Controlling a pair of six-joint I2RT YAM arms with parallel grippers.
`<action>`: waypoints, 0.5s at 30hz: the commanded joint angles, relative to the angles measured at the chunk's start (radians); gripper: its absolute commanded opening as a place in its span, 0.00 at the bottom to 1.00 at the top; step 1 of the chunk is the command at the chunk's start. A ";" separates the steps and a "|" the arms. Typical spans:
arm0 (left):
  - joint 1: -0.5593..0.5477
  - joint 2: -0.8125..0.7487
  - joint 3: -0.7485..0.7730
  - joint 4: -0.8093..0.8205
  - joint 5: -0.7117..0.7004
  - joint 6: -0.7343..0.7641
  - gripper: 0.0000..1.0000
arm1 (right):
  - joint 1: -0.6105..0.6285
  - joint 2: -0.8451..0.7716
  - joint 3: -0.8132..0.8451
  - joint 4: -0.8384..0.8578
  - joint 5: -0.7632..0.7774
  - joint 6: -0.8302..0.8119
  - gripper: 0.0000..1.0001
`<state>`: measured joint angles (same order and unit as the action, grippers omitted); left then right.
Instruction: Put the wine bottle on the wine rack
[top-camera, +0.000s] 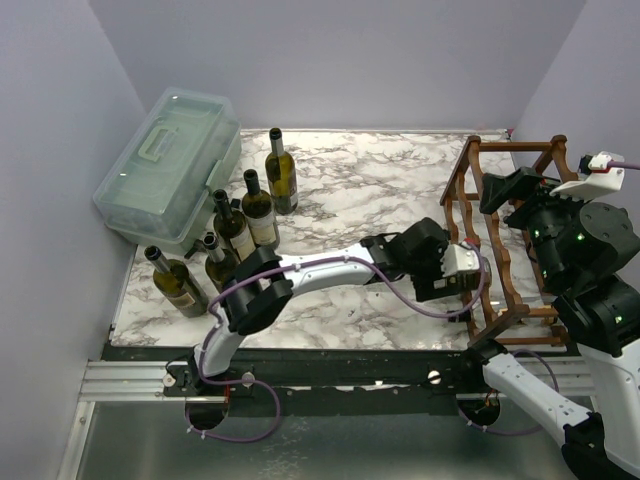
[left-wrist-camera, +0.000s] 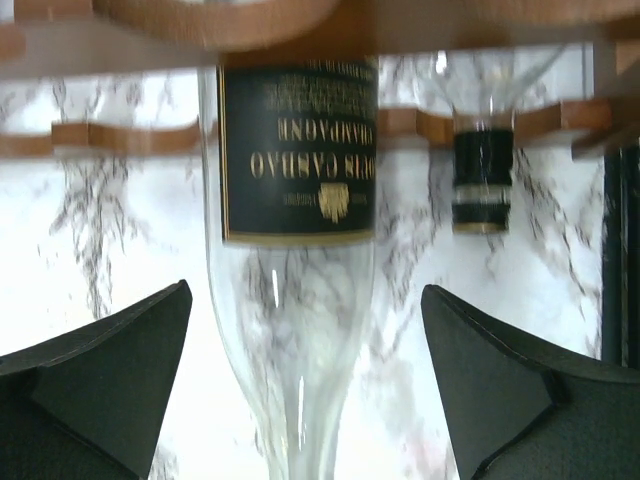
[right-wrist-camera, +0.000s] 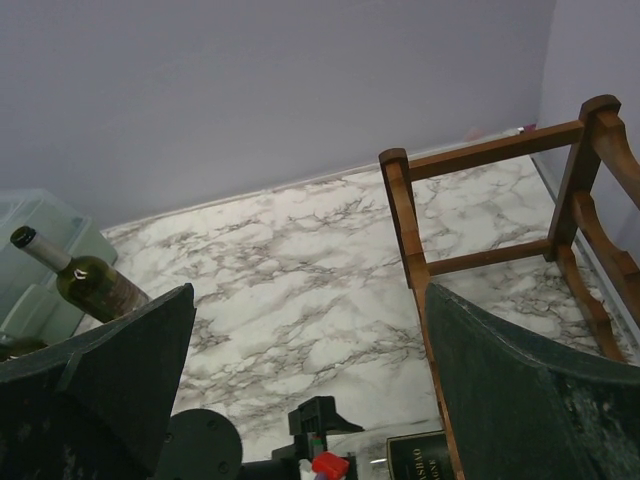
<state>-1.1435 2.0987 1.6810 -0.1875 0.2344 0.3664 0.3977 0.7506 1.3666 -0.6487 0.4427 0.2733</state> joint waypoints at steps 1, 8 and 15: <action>0.033 -0.176 -0.145 -0.053 -0.039 -0.032 0.99 | -0.003 -0.011 -0.006 -0.005 -0.024 0.009 1.00; 0.055 -0.277 -0.349 -0.024 -0.152 -0.048 0.94 | -0.004 -0.020 -0.014 0.002 -0.030 0.009 1.00; 0.081 -0.242 -0.455 0.149 -0.189 -0.074 0.85 | -0.004 -0.019 0.006 -0.015 -0.022 0.002 1.00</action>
<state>-1.0744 1.8259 1.2709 -0.1593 0.0910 0.3161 0.3977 0.7383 1.3636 -0.6483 0.4316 0.2733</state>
